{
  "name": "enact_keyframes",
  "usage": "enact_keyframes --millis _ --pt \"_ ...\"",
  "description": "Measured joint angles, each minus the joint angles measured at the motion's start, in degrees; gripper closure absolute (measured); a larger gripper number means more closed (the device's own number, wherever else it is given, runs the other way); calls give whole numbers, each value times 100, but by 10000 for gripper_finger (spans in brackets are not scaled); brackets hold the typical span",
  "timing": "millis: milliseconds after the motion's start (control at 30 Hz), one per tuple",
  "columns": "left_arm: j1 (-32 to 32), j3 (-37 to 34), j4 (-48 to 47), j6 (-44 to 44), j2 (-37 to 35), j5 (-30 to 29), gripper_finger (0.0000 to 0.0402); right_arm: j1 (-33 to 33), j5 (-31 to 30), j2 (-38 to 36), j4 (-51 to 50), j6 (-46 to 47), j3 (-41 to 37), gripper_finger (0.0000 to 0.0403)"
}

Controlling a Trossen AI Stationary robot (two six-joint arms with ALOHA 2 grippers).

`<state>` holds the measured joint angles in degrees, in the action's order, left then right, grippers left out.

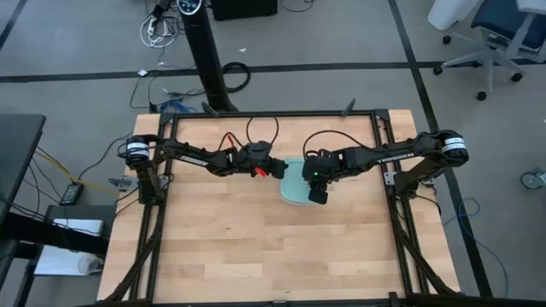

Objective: Roll bandage
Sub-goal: Close the transparent tupperware

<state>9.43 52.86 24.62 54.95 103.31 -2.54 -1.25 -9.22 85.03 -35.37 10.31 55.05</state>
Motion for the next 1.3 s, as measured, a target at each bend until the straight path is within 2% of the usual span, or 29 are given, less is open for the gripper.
enact_keyframes --millis 200,367,500,633,833,1133,1300 --pt "-2 0 -7 -627 -2 113 377 -37 102 0 -22 -34 -2 254" --pt "30 2 -68 -1567 -3 216 344 -42 169 0 -69 -98 -4 254" --pt "121 2 -204 -2253 -4 692 313 -44 255 0 -90 -152 -4 254" --pt "222 2 -435 -2699 -42 1175 299 -46 322 0 -144 -248 -4 254" --pt "345 2 -605 -3068 -174 1520 299 -103 369 0 -204 -287 2 254" --pt "358 0 -946 -3081 -245 1528 299 -112 198 17 -346 -422 358 254" --pt "346 -2 -1077 -3053 -245 1527 298 88 -202 15 -691 -489 793 254"
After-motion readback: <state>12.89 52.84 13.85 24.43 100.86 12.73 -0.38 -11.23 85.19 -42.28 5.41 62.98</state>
